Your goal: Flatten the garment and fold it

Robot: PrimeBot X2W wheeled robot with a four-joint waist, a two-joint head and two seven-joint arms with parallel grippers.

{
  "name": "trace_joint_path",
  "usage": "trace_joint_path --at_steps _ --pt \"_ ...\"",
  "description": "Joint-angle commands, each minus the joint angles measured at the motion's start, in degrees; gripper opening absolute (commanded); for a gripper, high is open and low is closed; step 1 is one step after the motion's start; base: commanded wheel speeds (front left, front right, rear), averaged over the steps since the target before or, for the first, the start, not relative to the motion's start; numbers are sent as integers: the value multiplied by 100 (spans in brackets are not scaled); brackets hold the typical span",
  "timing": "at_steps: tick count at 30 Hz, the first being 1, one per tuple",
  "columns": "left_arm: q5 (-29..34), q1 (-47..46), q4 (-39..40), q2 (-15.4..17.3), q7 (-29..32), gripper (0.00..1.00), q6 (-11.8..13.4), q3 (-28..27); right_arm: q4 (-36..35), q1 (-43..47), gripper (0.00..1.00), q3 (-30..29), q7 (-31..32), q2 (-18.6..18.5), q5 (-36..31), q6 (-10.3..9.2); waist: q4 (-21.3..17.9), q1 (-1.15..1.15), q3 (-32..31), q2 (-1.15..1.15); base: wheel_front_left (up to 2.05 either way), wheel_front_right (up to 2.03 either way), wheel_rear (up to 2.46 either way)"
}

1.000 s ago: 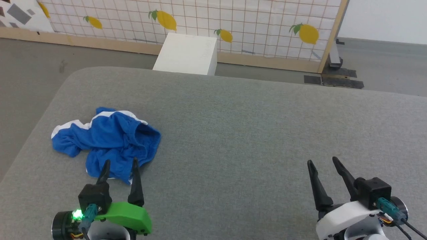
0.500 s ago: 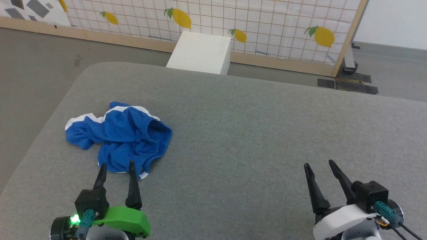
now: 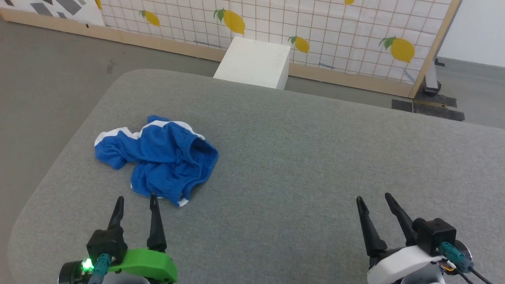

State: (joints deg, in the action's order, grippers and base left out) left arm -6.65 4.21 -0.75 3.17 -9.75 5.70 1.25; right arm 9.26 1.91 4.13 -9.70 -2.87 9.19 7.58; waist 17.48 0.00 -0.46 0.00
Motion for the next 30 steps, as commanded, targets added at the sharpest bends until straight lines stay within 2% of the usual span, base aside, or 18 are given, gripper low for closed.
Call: trace_joint_path --at_steps 1,30 --pt "-110 118 3 -20 -65 100 50 11 47 52 100 34 -68 -1 70 -6 44 0 -6 0 0 0 0" --pt "-338 316 -57 -27 -406 100 265 85 393 55 100 178 -411 0 272 -8 562 0 -74 0 0 0 0"
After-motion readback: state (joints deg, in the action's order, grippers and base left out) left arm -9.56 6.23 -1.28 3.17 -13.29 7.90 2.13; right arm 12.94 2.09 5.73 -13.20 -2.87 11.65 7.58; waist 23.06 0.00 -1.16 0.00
